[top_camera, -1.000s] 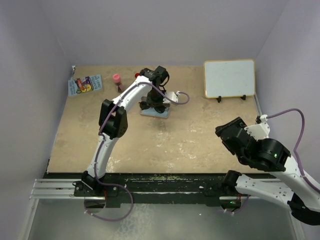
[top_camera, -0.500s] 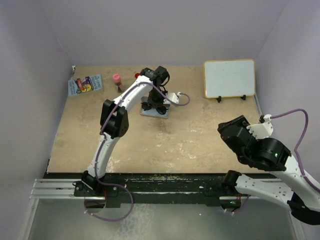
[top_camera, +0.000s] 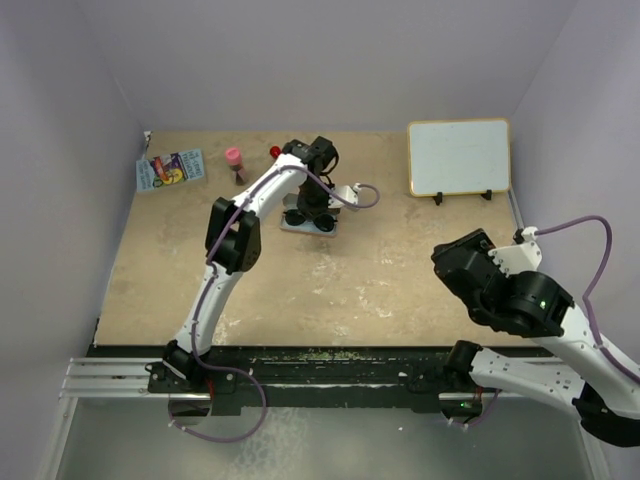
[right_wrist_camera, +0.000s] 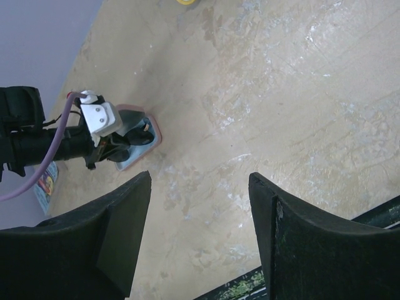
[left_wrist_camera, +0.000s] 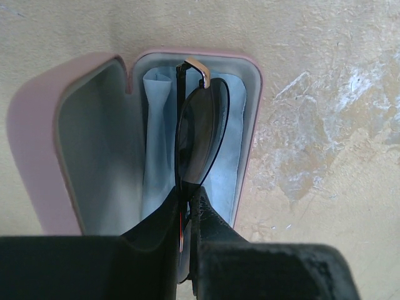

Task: Organize the sunglasses
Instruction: Place the sunglasses in the sunglasses case.

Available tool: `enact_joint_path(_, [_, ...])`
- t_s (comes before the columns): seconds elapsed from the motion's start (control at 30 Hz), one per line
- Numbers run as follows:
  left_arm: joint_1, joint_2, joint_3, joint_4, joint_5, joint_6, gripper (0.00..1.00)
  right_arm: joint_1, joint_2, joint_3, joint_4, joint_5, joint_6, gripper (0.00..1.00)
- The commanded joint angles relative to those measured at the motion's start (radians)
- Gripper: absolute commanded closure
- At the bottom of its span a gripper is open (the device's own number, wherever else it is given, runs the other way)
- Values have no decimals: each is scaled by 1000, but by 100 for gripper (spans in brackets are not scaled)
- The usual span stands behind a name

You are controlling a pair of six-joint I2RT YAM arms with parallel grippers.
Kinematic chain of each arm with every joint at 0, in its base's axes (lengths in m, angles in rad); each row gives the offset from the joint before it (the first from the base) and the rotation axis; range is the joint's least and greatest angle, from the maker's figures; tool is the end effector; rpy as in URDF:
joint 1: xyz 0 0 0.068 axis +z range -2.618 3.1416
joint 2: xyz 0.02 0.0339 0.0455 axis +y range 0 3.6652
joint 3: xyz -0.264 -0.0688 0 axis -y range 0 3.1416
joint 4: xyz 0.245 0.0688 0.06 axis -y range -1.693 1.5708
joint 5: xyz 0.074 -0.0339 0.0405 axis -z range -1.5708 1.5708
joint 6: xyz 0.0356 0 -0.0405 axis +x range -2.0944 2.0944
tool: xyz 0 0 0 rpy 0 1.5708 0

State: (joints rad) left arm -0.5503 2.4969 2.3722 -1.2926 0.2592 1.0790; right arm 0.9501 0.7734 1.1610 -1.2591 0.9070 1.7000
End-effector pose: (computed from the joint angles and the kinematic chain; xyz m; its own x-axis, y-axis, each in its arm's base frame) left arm 0.4198 -0.2683 0.1941 0.0772 0.9522 -0.2955 0.9970 -0.0762 0.0152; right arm 0.0792 0.0626 0.3727 -0.1473 0.8446 -0.5148 0.4680 0.5181 0.7160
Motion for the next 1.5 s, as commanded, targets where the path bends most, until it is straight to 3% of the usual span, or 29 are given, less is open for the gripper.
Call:
enact_joint_path(0.0, [27,12,47,9,50,-43,97,3,35,29,-2,47,20,31])
enact_joint_path(0.8, [35,3,-72,54,80,-49,96,2,52,29,28,47,13,30])
enact_joint_path(1.03, [29,23,-77,69,35,-85,81,3,69,36,39,48,0,23])
enact_joint_path(1.33, [26,-20,-97,123,37,-142,75,2,78,36,55,47,-8,21])
enact_joint_path(1.47, [19,-63,-149,177,37,-157,68,3,86,39,64,46,-17,19])
